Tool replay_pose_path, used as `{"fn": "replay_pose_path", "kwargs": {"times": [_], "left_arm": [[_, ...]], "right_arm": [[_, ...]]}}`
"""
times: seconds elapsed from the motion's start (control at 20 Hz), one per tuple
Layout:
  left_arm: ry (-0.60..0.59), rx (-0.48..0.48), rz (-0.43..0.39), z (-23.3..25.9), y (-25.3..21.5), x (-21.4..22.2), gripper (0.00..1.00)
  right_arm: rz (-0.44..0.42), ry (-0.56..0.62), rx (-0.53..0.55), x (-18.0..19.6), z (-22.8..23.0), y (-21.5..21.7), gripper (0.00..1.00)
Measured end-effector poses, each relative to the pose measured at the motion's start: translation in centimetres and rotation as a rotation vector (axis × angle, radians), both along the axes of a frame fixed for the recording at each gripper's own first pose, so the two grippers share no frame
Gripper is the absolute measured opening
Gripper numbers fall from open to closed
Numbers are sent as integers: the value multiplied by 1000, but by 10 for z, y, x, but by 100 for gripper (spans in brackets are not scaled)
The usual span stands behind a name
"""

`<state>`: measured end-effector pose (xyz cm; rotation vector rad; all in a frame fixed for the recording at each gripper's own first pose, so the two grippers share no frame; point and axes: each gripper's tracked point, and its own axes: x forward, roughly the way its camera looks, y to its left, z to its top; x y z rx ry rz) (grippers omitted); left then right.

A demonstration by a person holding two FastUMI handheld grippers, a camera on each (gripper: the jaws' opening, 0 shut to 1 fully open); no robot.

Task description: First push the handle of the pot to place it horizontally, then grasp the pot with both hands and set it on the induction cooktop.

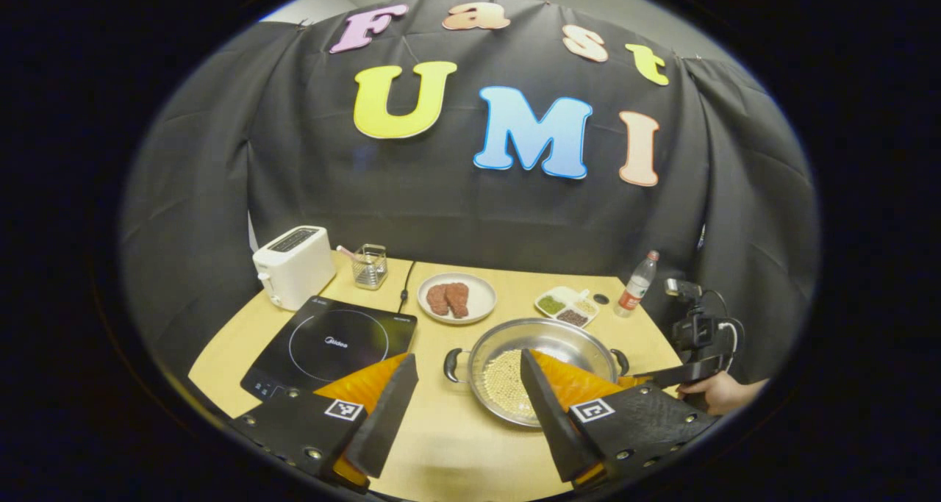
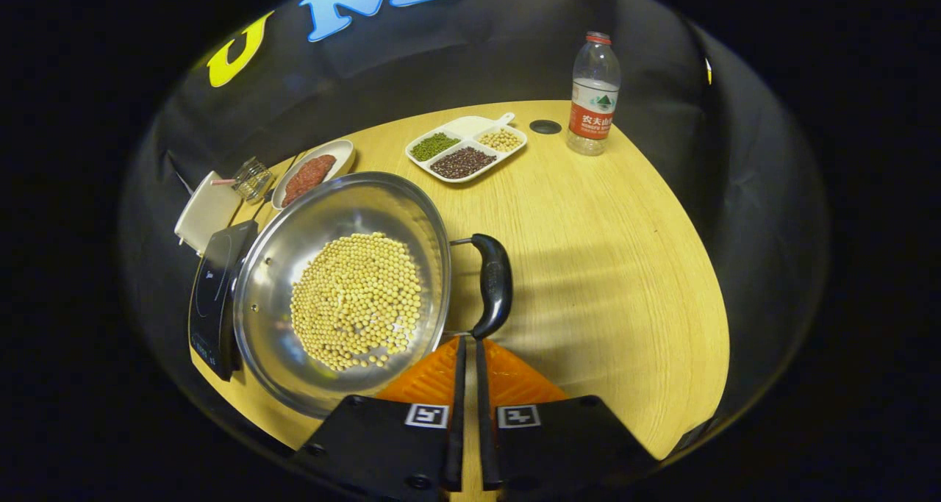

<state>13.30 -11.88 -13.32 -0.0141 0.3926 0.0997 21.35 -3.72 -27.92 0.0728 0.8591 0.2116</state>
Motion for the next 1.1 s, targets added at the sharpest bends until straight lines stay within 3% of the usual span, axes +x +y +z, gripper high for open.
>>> {"fn": "replay_pose_path", "kwargs": {"times": [0.15, 0.2, 0.25, 0.3, 0.45, 0.7, 1.05, 1.1], "left_arm": [[27, -12, -3, -15, 14, 16, 84], [44, -19, -4, -23, 15, 21, 87], [63, -26, -5, -31, 18, 28, 84], [83, -36, -7, -38, 20, 36, 84], [134, -85, -24, -62, 25, 62, 86], [243, -149, -89, -109, 23, 99, 87], [401, -179, -134, -192, 23, 133, 84], [415, -194, -139, -202, 20, 137, 87]], "right_arm": [[-42, -3, -6, 0, 5, -16, 51], [-56, -8, 6, 1, 9, -20, 73], [-70, -15, 20, 3, 13, -23, 80], [-77, -18, 41, 4, 19, -24, 97], [-104, -61, 59, 14, 41, -28, 98], [-44, -66, 72, 29, 58, -11, 98], [-11, -14, 67, 54, 27, 1, 98], [-7, -8, 65, 57, 23, 2, 98]]}}
